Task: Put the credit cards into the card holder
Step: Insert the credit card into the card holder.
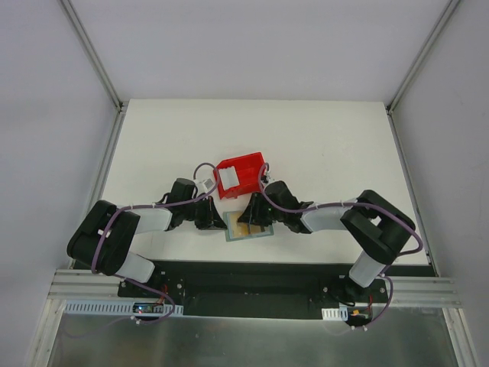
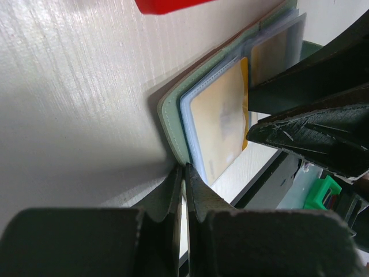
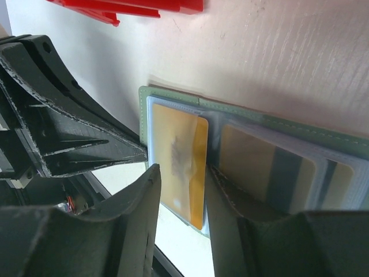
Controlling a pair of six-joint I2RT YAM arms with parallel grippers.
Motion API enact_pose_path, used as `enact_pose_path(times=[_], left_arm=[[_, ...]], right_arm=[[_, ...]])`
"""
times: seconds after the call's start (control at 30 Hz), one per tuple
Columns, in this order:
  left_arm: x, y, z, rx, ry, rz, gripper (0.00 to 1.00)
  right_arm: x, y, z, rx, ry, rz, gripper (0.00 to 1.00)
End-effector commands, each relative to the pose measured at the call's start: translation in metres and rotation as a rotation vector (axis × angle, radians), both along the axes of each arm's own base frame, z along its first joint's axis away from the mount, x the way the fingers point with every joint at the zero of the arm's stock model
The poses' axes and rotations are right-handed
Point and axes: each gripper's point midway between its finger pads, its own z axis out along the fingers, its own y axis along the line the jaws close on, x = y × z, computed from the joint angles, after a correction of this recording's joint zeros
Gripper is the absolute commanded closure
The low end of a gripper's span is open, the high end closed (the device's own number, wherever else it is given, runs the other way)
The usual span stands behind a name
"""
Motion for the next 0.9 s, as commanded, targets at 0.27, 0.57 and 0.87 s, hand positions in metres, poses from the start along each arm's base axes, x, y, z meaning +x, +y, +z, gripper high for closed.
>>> enact_pose_path(times=[0.27,0.57,0.87], left_arm=[[-0.006,0.009,-0.013,0.046,0.022,0.013,1.00],[-0.008,0.010,-0.014,0.055,0.022,0.015,1.00],[-0.009,0.013,-0.016,0.063,0.020,0.023,1.00]], right_arm=[[-0.010,0.031,0.007,0.053,0.028,0.104,0.79],[-0.003,0.021,0.014,0.060,-0.006,0.075,0.99],[0.006,0.008,0.030,0.100,-0.037,0.058,0.99]])
